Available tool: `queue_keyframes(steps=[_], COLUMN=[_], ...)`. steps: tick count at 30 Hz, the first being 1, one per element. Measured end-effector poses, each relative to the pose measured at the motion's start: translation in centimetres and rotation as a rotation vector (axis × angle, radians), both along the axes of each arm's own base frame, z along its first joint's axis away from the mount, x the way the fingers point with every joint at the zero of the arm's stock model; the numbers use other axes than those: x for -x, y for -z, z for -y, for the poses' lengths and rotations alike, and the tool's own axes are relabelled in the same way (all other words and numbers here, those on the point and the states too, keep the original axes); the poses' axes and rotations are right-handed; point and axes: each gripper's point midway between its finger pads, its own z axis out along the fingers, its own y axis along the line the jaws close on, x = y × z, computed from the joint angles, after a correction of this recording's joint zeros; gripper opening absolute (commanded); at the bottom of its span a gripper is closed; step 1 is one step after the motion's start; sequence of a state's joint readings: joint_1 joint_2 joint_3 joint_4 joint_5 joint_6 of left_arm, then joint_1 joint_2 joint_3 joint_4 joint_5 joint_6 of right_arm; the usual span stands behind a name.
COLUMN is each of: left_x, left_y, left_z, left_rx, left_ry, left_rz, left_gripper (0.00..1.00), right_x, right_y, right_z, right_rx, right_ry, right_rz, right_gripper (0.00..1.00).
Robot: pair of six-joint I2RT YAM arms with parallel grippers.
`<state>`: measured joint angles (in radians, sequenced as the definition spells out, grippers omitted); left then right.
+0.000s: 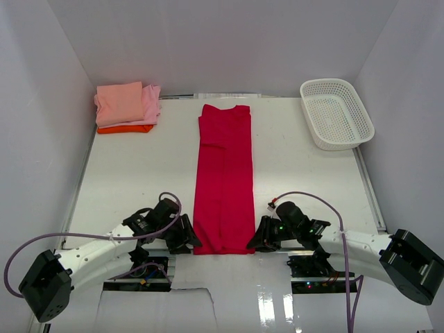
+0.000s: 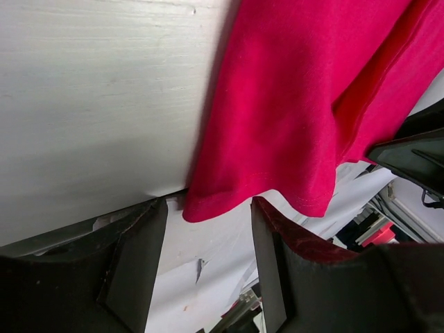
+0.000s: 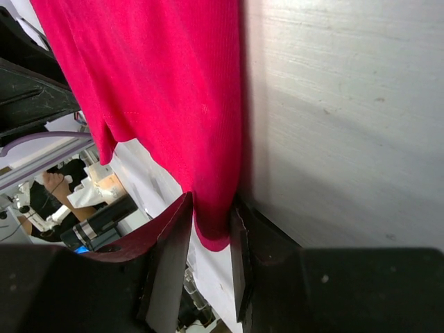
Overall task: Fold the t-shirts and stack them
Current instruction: Grab the bottom of the folded rectangular tshirt with both arms
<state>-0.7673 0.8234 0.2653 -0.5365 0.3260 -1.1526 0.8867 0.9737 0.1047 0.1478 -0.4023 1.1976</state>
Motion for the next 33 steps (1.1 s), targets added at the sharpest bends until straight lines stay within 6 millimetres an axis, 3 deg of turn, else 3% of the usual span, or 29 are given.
queue_keyframes(steps=[4,8,13,15,17,20,23,33], left_x=[0.0,0.1,0.3,0.3,0.4,0.4,0.4,0.2], left_y=[0.1,0.3,0.6,0.6,0.7,0.7,0.6,-0.1], left_z=[0.5,1.0,1.1,1.1,1.1,1.1,1.1,1.3], left_rx=[0.003,0.0,-0.009,-0.011,-0.01,-0.007,0.002,-0.011], left_ry=[0.009,0.019,0.028,0.03,0.028,0.025,0.023,0.04], left_rz=[-0.004,-0.012,-0.021,-0.02,-0.02,-0.019,-0.013,-0.014], left_gripper=[0.59,0.46,0.29,0.29,0.21,0.04,0.0,0.0], right_x=[0.0,0.0,0.1,0.1,0.1,0.2,0.2,0.9], right_y=[-0.1,-0.1,0.1,0.2,0.3,0.3,0.4,-0.9], right_z=[0.0,0.0,0.1,0.2,0.3,0.4,0.4,-0.1], right_rx=[-0.005,-0.006,0.0,0.003,0.005,0.006,0.008,0.014], right_ry=[0.001,0.001,0.002,0.005,0.007,0.01,0.008,-0.057], right_rz=[0.004,0.004,-0.001,-0.002,-0.001,-0.003,-0.003,-0.035], right_gripper=[0.34,0.32,0.2,0.16,0.08,0.08,0.08,0.08])
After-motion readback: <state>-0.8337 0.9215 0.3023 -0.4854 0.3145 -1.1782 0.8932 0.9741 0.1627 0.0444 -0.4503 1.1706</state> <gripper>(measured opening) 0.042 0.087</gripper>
